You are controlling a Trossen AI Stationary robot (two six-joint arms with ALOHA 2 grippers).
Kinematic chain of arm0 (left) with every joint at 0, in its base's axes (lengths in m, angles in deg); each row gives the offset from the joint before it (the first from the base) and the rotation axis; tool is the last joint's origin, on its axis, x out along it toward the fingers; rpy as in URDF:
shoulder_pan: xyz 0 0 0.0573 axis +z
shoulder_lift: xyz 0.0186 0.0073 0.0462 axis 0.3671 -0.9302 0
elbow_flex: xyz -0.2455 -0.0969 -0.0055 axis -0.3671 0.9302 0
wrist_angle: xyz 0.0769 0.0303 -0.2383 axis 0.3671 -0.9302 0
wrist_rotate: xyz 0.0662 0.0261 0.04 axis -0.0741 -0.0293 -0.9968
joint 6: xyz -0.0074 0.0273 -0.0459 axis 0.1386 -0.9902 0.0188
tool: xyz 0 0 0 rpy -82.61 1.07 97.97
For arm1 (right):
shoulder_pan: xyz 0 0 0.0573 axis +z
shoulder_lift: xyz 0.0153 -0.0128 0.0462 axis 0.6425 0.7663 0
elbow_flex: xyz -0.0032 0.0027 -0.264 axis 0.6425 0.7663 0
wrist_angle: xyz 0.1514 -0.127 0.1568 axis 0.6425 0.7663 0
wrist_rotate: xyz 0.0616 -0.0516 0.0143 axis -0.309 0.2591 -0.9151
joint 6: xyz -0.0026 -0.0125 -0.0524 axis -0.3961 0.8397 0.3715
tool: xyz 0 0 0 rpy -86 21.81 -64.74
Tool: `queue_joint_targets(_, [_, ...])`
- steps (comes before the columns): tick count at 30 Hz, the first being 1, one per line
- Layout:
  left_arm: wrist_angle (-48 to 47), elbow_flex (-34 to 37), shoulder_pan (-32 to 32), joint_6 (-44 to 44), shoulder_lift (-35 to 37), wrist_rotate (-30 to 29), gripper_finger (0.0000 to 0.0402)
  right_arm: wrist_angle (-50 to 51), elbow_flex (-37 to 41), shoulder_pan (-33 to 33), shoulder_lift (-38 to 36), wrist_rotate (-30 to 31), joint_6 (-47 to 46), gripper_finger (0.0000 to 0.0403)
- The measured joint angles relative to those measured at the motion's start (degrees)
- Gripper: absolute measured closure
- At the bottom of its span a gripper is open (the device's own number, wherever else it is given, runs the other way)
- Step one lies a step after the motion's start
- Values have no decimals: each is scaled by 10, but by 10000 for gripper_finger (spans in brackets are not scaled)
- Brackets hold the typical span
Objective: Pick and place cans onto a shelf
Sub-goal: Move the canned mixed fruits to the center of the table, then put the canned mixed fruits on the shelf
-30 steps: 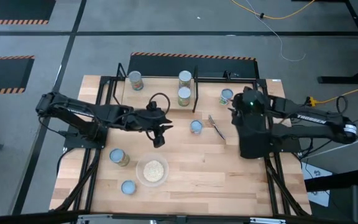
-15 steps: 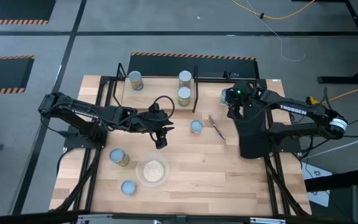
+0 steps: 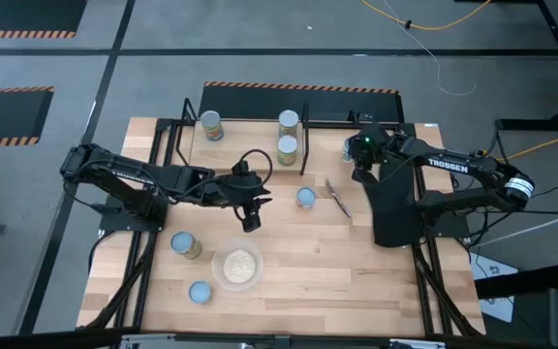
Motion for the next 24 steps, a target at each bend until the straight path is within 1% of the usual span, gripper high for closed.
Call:
queue_joint_targets(11, [0, 0, 0, 0, 0, 0, 321, 5, 2, 1, 1, -13, -1, 390])
queue_joint_targets(13, [0, 0, 0, 0, 0, 0, 321, 21, 7, 1, 7, -13, -1, 396])
queue_joint_targets(16, [0, 0, 0, 0, 0, 0, 321, 8, 2, 0, 2, -10, -2, 395])
queue_joint_targets(24, [0, 0, 0, 0, 0, 0, 321, 14, 4, 1, 3, -7, -1, 397])
